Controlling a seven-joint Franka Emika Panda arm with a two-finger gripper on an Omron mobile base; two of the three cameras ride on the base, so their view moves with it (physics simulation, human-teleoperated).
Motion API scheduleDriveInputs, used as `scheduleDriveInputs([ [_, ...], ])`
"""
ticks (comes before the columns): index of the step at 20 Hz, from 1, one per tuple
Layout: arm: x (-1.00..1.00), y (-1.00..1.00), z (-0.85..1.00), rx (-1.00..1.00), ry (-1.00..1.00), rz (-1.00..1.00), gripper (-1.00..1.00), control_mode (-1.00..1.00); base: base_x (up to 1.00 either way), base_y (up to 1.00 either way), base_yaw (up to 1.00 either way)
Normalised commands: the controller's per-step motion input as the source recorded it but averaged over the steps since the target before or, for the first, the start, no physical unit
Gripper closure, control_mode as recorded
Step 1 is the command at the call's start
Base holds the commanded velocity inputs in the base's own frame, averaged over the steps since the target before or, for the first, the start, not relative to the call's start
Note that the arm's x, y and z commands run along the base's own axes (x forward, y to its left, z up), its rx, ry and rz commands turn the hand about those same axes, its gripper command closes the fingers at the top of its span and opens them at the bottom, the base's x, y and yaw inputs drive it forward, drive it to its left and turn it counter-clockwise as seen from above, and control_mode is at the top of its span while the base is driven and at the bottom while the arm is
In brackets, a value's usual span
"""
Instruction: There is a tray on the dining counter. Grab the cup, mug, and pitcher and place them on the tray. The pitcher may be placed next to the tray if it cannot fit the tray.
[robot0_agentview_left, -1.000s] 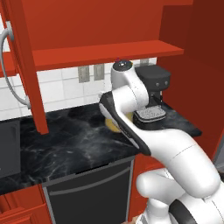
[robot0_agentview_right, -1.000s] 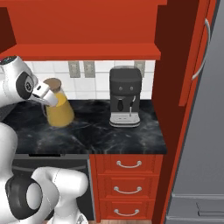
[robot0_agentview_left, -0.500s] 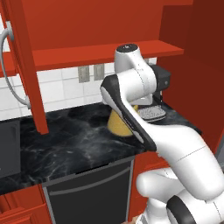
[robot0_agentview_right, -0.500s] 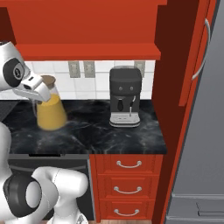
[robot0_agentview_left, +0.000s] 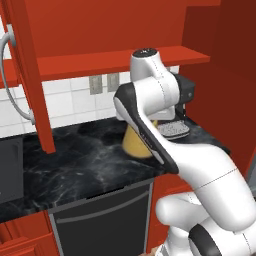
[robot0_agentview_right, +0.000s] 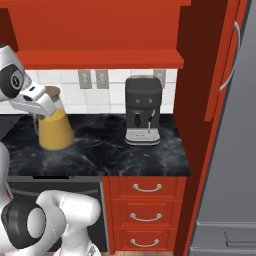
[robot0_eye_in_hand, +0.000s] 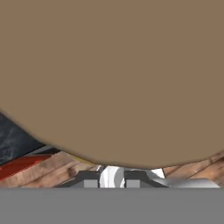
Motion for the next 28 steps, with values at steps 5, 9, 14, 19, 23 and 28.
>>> scheduleDriveInputs([
  [5,-0.14,0.05,0.00,0.00,-0.01,0.00,1.00,1.00,-0.22,0.01,0.00],
  [9,0.00,0.00,0.00,0.00,0.00,0.00,1.00,1.00,-0.97,0.00,0.00],
  [14,0.00,0.00,0.00,0.00,0.00,0.00,1.00,1.00,-1.00,0.00,0.01],
  [19,0.00,0.00,0.00,0.00,0.00,0.00,1.00,1.00,-0.58,0.24,0.41],
  [23,0.00,0.00,0.00,0.00,0.00,0.00,1.00,1.00,-0.46,0.32,0.63],
  [28,0.00,0.00,0.00,0.00,0.00,0.00,1.00,1.00,-0.44,0.46,0.69],
])
